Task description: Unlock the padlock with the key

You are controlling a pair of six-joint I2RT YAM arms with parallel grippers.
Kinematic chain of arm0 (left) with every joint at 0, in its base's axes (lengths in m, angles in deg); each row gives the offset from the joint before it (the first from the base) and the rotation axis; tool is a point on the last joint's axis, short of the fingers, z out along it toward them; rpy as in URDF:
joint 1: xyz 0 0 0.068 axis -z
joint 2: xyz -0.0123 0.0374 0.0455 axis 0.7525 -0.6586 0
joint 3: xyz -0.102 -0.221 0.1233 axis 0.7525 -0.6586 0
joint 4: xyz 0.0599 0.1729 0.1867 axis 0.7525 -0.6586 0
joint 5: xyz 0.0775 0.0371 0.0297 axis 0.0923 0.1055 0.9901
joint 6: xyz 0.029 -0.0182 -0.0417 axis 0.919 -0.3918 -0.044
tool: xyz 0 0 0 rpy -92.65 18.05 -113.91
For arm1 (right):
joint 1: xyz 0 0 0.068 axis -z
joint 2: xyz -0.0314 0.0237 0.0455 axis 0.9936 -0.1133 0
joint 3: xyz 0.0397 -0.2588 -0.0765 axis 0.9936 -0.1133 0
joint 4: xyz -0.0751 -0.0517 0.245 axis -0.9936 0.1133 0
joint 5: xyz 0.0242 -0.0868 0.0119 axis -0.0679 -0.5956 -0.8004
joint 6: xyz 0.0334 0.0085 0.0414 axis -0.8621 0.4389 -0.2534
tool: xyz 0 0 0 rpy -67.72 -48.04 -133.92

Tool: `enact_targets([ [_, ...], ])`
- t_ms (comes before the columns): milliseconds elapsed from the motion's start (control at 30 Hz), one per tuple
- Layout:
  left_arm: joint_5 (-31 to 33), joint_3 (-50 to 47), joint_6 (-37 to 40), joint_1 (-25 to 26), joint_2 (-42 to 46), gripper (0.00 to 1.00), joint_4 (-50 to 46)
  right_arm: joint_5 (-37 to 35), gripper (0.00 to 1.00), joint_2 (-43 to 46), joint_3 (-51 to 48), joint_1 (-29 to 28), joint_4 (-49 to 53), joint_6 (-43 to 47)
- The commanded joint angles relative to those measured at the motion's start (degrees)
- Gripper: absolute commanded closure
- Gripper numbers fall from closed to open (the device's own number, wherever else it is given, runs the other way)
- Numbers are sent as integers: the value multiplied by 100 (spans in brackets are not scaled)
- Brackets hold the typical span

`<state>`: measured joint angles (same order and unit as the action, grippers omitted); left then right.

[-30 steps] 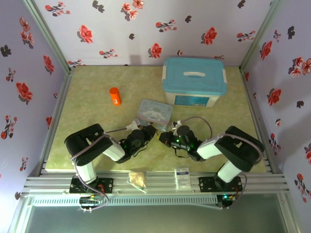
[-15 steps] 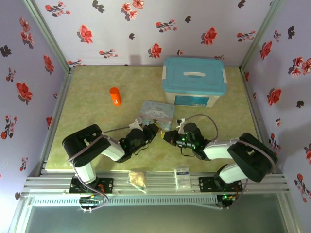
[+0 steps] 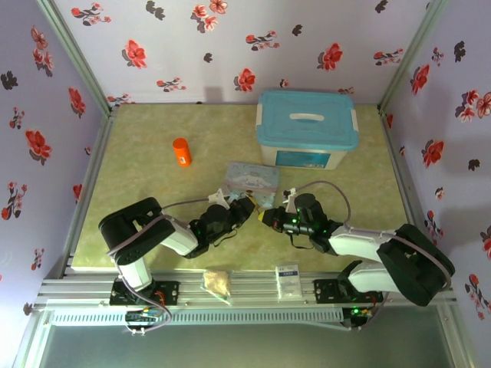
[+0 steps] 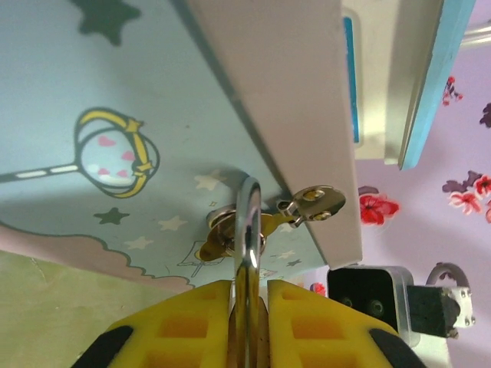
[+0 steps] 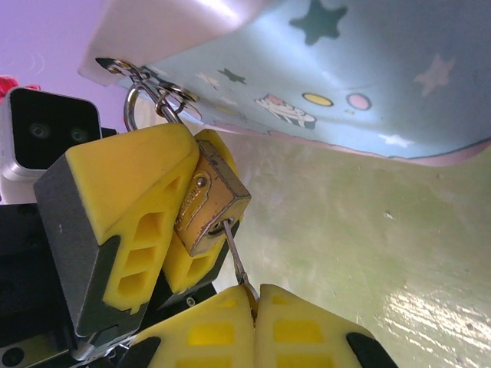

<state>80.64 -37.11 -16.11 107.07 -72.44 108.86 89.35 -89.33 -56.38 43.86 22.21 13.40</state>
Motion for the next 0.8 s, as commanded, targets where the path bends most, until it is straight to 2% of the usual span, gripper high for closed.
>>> enact_targets([
  [0, -944, 27, 572, 353, 65, 100, 115, -40, 100, 216, 345, 149, -204, -122],
  [133, -1181, -21, 742, 334, -109, 100, 646, 216, 100, 164, 323, 301, -434, -345],
  [533, -1393, 25, 663, 343, 186, 100, 793, 969, 100, -582, 113, 886, -1937, -833],
  [767, -1521, 61, 566, 326, 396, 100, 804, 1067, 100, -440, 63, 1081, -1550, -348],
])
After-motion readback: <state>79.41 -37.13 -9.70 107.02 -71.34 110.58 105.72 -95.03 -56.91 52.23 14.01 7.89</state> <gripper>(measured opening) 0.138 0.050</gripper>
